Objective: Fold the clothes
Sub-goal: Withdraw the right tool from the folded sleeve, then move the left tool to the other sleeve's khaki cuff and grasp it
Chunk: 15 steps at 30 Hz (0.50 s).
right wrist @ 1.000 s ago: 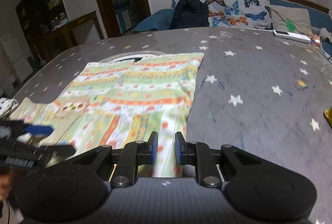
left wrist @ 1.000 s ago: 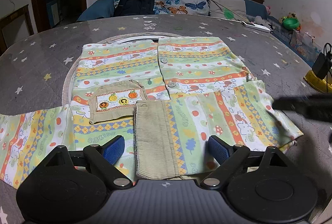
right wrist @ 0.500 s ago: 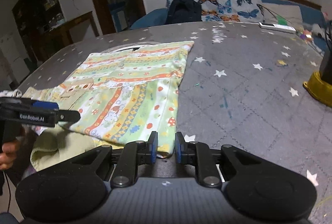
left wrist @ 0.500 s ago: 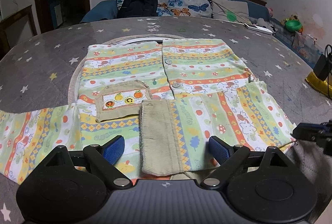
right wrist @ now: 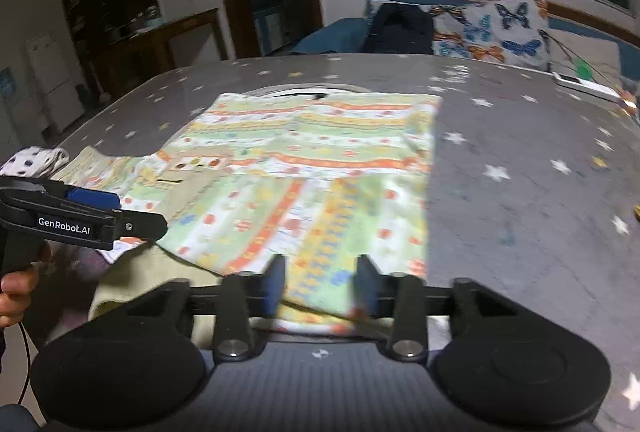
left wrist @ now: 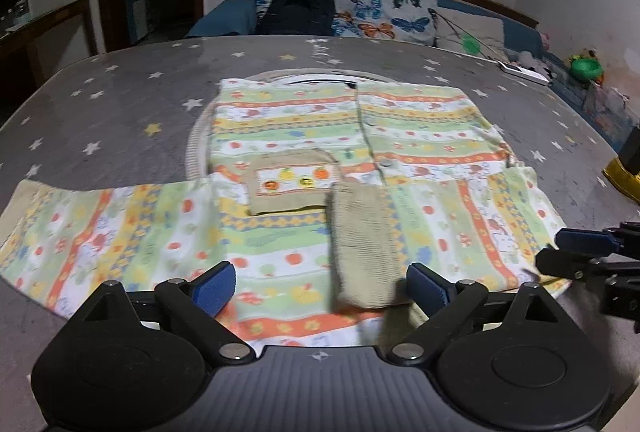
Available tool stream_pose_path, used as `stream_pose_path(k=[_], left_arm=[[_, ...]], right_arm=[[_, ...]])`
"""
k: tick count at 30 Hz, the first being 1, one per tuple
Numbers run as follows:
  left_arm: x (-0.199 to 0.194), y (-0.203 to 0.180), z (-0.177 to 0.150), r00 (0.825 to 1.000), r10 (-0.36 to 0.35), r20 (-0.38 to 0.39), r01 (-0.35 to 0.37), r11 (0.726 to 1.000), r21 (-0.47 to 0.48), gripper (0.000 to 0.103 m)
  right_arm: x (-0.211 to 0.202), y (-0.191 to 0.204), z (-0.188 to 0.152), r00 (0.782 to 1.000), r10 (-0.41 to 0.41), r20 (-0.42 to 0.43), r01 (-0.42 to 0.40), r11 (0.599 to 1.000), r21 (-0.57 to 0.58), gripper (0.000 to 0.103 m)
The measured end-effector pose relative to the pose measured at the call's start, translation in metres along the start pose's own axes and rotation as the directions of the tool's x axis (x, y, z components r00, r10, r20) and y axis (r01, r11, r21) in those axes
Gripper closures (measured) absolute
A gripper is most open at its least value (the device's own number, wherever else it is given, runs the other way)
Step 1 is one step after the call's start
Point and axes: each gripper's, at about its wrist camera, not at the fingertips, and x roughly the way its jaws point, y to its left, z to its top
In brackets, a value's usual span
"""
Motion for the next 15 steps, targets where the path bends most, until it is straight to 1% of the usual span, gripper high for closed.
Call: stream_pose_path(k=[1,2,3,8,14,15], left_arm=[[-0.002,0.005,-0.001,1.0,0.008,0.003,-0.008,1.0,-0.01,0.007],[-0.004,0.01,-0.001,1.0,0.017,0.005,-0.016,1.0,-0.02,0.006],[-0.007,0.015,-0.002,1.0,0.026,0.008,-0.026,0.999,-0.031,0.006],[-0.019,0.047,-0.005,0.996,0.084,0.025,-0.081,0.993,-0.09,0.005],[-0.026,0.086,-0.011,0.987,0.159,0.015,-0.154,0.974,-0.168,0.005],[-0.027,0.092,-0.012,0.985,0.17,0.013,-0.165,0.97,-0.18,0.005]], right_arm=[[0.004,0.004,0.002,1.0,0.007,-0.003,-0.007,1.0,-0.01,0.06],[0.008,0.009,0.003,1.0,0.015,-0.007,-0.015,1.0,-0.019,0.055],[0.012,0.013,0.005,1.0,0.022,-0.011,-0.022,0.999,-0.028,0.053],[0.028,0.036,0.011,0.998,0.057,-0.031,-0.059,0.996,-0.07,0.052],[0.043,0.059,0.016,0.996,0.088,-0.03,-0.09,0.991,-0.1,0.05],[0.044,0.061,0.016,0.995,0.089,-0.033,-0.092,0.99,-0.108,0.048]])
